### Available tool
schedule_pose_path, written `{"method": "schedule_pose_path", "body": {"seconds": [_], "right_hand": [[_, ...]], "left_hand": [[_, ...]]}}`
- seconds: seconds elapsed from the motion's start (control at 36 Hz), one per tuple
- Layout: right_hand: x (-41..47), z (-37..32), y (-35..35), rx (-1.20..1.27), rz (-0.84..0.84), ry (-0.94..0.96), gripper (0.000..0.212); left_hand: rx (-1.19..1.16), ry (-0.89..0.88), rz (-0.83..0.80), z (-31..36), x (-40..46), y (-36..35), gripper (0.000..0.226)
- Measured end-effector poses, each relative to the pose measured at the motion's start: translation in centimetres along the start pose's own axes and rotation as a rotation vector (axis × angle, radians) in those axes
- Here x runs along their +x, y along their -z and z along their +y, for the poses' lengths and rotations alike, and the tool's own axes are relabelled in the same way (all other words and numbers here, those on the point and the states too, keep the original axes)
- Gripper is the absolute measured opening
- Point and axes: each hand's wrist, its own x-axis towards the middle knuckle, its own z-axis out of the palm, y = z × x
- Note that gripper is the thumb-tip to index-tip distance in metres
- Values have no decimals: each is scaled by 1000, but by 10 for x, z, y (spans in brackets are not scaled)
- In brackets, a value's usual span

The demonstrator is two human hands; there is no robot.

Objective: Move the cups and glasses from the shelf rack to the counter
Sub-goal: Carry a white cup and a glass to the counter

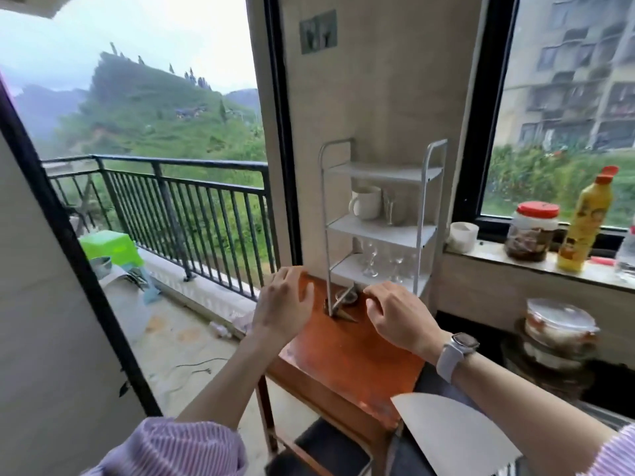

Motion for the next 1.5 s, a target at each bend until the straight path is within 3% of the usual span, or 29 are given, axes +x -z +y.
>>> {"method": "schedule_pose_path", "body": {"seconds": [0.39,0.53,0.75,0.81,0.89,1.06,1.28,1.5], "right_hand": [[172,76,-39,-21,127,-274,34],[235,102,-51,171,229,-493,40],[304,134,-60,404,490,-723,23],[312,136,-61,473,531,-738,28],[322,142,-65,583,561,-752,13],[332,150,-69,721,553,-783,21],[328,148,-55,772,498,-872,38],[297,127,-48,986,351,-881,37]], "left_hand": [[-244,-94,-139,-58,200,-131,32],[-350,-82,-228,-69,268,-174,44],[-488,57,-296,-67,340,-238,51],[-536,107,-284,-67,351,-251,44],[-665,123,-281,-68,362,-266,32],[-1047,239,-338,-65,368,-276,17],[-1083,218,-367,-63,366,-274,29],[-1015,19,-279,-70,315,-247,35]]}}
